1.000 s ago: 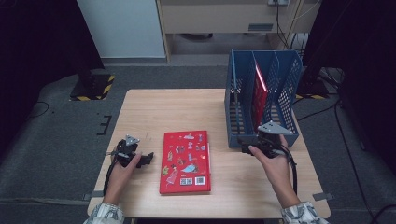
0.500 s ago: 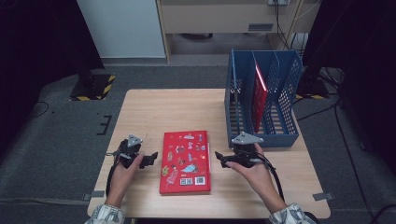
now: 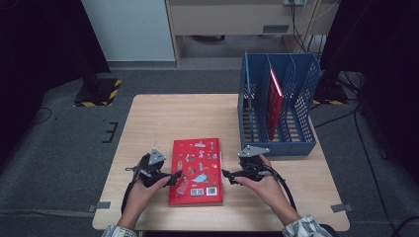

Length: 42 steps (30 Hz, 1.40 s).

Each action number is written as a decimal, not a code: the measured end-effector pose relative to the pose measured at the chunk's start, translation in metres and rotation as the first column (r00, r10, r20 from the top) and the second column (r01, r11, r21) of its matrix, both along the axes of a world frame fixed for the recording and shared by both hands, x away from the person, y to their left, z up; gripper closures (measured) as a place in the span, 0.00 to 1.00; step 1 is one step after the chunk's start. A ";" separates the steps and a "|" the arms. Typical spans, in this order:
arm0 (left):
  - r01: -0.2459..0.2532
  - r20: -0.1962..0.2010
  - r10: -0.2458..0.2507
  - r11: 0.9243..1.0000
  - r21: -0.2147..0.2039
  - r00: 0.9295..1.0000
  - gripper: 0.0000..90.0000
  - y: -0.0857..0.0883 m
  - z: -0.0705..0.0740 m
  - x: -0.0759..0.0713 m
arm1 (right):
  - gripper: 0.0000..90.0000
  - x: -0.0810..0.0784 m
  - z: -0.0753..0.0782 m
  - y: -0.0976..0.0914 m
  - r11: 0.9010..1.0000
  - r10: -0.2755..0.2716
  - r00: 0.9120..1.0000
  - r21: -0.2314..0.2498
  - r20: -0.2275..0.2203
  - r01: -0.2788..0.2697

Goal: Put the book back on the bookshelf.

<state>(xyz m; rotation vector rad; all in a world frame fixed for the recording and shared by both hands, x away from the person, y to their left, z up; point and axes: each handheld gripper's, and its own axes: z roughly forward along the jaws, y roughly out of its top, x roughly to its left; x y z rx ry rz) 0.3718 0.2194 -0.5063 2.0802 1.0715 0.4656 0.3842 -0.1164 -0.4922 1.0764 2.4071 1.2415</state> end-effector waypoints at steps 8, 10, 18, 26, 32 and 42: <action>0.016 -0.017 -0.016 1.000 0.002 1.000 0.05 -0.005 -0.004 0.003 | 0.10 -0.003 -0.006 0.008 0.999 0.041 0.999 -0.019 -0.015 -0.042; 0.019 -0.020 -0.019 1.000 -0.002 1.000 0.05 -0.006 -0.004 0.004 | 0.10 -0.004 -0.007 0.011 0.998 0.063 0.998 -0.021 -0.022 -0.064; 0.030 -0.039 -0.031 0.999 -0.012 0.999 0.04 -0.008 -0.009 0.009 | 0.07 -0.009 -0.020 0.027 0.989 0.129 0.989 -0.063 -0.071 -0.133; 0.035 -0.041 -0.036 0.999 -0.019 0.999 0.04 -0.008 -0.011 0.015 | 0.07 -0.013 -0.024 0.031 0.984 0.155 0.984 -0.071 -0.089 -0.162; 0.022 -0.038 -0.023 0.999 -0.024 0.999 0.04 -0.005 -0.012 0.018 | 0.07 -0.018 -0.025 0.032 0.981 0.178 0.978 -0.061 -0.111 -0.185; 0.024 -0.038 -0.025 0.999 -0.036 0.999 0.04 -0.005 -0.013 0.021 | 0.07 -0.020 -0.027 0.032 0.980 0.182 0.979 -0.069 -0.091 -0.189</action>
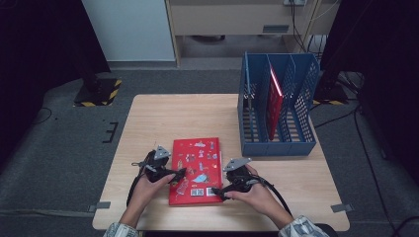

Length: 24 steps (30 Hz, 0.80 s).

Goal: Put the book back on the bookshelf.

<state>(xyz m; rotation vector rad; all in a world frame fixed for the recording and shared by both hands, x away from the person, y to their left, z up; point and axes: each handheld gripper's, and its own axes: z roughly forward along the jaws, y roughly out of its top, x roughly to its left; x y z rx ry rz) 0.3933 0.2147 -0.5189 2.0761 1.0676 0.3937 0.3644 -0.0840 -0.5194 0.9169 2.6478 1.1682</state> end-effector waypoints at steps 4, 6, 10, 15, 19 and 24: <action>0.009 0.004 -0.009 1.000 -0.015 1.000 0.03 -0.001 0.001 0.000 | 0.07 0.000 -0.002 0.001 1.000 0.000 1.000 -0.008 -0.002 0.000; 0.007 0.004 -0.007 0.999 -0.032 1.000 0.02 -0.001 0.001 0.001 | 0.07 -0.001 -0.003 0.001 1.000 0.006 1.000 -0.020 0.001 -0.006; 0.014 0.005 -0.014 0.999 -0.035 1.000 0.02 0.000 0.000 0.003 | 0.07 0.000 -0.003 0.002 1.000 -0.001 1.000 -0.015 -0.004 0.001; 0.044 0.000 -0.045 0.996 -0.073 0.999 0.01 0.001 -0.004 0.007 | 0.07 0.000 -0.004 0.001 1.000 0.004 1.000 -0.017 -0.004 -0.004; 0.049 -0.033 -0.053 0.992 -0.118 0.998 0.00 0.002 -0.007 0.010 | 0.07 0.001 -0.005 0.001 1.000 0.010 1.000 -0.019 -0.001 -0.010; 0.063 -0.064 -0.075 0.983 -0.173 0.995 0.00 0.002 -0.012 0.015 | 0.07 0.001 -0.005 0.001 1.000 0.012 1.000 -0.021 0.001 -0.012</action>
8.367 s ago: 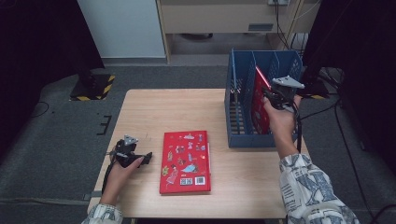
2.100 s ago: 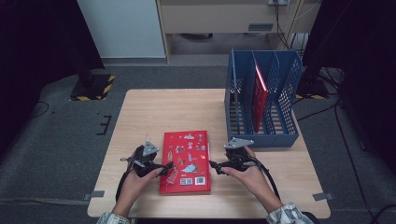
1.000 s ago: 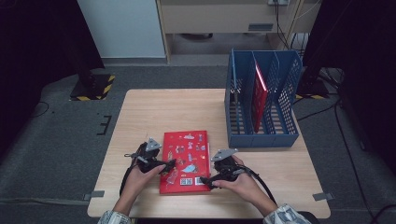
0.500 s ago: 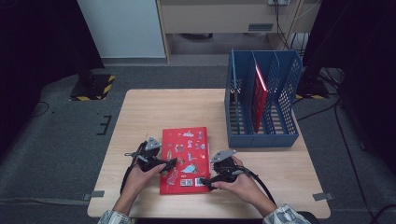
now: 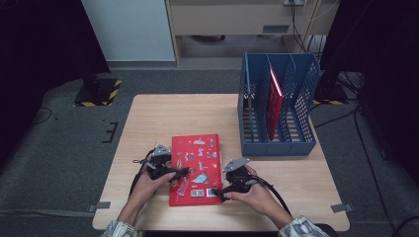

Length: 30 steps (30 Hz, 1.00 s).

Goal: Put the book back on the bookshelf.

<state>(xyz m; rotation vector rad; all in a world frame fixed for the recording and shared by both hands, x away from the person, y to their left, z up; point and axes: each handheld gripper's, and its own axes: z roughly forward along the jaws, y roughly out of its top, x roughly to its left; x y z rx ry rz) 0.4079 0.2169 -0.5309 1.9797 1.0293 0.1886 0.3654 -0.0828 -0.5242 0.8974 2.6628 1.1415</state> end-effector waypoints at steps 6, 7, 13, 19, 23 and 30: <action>0.000 -0.011 0.000 1.000 -0.015 1.000 0.00 0.001 -0.001 0.004 | 0.07 0.001 0.000 0.000 1.000 0.004 1.000 0.004 -0.007 -0.004; 0.000 -0.006 0.000 1.000 0.000 1.000 0.00 0.000 0.000 0.004 | 0.06 0.001 -0.001 0.000 1.000 0.009 1.000 0.005 -0.011 -0.009; -0.002 0.002 0.002 1.000 0.008 1.000 0.03 -0.003 0.004 0.002 | 0.01 0.008 -0.002 0.003 0.999 0.039 0.999 -0.003 -0.013 -0.039; 0.001 -0.001 -0.001 1.000 0.011 1.000 0.06 -0.003 0.005 0.003 | 0.01 0.010 -0.001 0.008 0.998 0.058 0.998 -0.006 0.016 -0.058; 0.004 -0.004 -0.004 1.000 0.016 1.000 0.06 -0.002 0.006 0.003 | 0.01 0.014 0.000 0.014 0.998 0.058 0.998 0.009 0.031 -0.059; 0.006 -0.010 -0.006 1.000 0.021 1.000 0.07 -0.002 0.007 0.003 | 0.04 0.019 0.001 0.015 0.999 0.044 0.999 0.023 0.010 -0.044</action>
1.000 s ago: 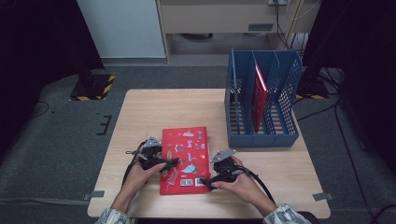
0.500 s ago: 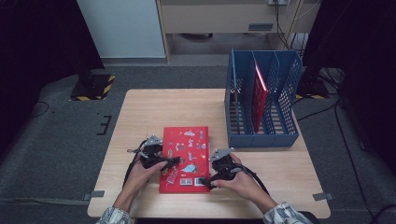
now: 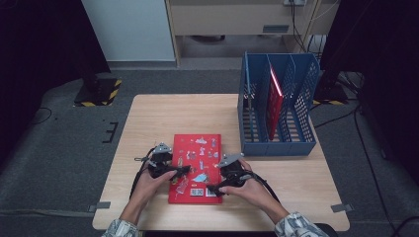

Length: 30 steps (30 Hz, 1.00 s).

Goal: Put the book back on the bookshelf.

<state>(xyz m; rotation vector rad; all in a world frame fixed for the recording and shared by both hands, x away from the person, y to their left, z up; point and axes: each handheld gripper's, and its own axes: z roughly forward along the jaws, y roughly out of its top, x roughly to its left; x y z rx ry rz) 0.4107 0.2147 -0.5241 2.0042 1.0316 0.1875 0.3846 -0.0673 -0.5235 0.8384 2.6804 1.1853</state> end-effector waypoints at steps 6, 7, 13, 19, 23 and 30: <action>0.006 0.027 -0.006 1.000 0.013 1.000 0.11 0.001 0.007 -0.003 | 0.11 0.000 0.004 -0.002 1.000 -0.028 1.000 0.009 -0.007 0.028; 0.005 0.035 -0.005 1.000 0.009 0.999 0.12 0.002 0.009 -0.004 | 0.11 0.001 0.004 -0.002 0.999 -0.030 1.000 0.013 -0.004 0.030; 0.009 0.067 -0.009 1.000 0.002 0.998 0.19 0.005 0.016 -0.009 | 0.14 0.001 0.011 -0.005 0.998 -0.047 0.999 0.038 0.004 0.047; 0.008 0.074 -0.008 1.000 -0.008 0.997 0.24 0.008 0.020 -0.012 | 0.18 0.001 0.015 -0.007 0.997 -0.058 0.998 0.045 0.006 0.057; 0.017 0.085 -0.015 1.000 -0.012 0.996 0.28 0.010 0.025 -0.014 | 0.20 -0.001 0.018 -0.008 0.996 -0.068 0.998 0.060 0.011 0.067; 0.023 0.114 -0.021 1.000 -0.019 0.993 0.32 0.011 0.032 -0.020 | 0.25 -0.002 0.026 -0.010 0.994 -0.074 0.997 0.089 0.023 0.071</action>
